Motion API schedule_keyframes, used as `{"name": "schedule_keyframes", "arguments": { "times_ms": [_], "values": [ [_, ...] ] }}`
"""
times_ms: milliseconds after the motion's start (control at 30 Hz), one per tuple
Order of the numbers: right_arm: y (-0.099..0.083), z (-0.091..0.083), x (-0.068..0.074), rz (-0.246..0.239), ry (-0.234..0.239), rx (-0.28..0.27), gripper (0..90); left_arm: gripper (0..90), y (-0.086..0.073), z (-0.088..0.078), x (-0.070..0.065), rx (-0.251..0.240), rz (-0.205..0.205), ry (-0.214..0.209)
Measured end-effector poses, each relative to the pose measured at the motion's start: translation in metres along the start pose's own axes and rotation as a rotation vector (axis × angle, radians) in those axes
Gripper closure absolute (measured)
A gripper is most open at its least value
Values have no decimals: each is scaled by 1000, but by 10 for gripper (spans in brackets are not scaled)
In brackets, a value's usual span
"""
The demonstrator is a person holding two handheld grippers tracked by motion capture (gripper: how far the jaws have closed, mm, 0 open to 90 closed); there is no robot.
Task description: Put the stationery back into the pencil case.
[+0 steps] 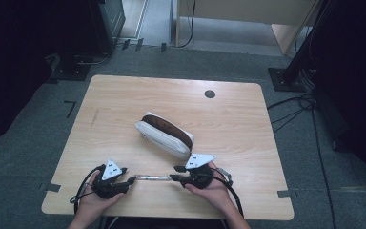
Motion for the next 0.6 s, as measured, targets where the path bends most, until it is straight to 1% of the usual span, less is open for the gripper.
{"name": "schedule_keyframes", "arguments": {
  "times_ms": [67,100,133,233,333,367,433,533,600],
  "values": [
    [0,4,2,-10,10,12,613,452,1,2,2,-3,-20,28],
    [0,5,3,-17,14,19,618,435,2,3,4,-3,-35,51],
    [0,8,5,-24,21,29,625,423,2,3,5,-2,-41,62],
    [0,12,8,-34,28,54,660,378,1,2,14,-4,-81,105],
    [-1,15,10,-34,38,68,683,333,-3,-4,27,-11,-127,143],
    [-1,16,10,-38,37,70,688,318,-5,-6,33,-18,-152,155],
    [-1,17,11,-37,35,72,696,278,-7,-10,42,-26,-189,171],
    [0,20,12,-42,31,78,711,208,-10,-16,55,-25,-228,213],
    [1,22,13,-47,30,81,719,178,-12,-20,64,-28,-264,231]
  ]
}}
Point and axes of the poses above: each handheld gripper's, and its own axes: z roughly forward along the jaws, y roughly out of its top, x roughly to its left, the point moved 1 cm from there along z, roughly forward along the jaws, and after that the axes turned 3 degrees about -x, right-handed, at the moved point
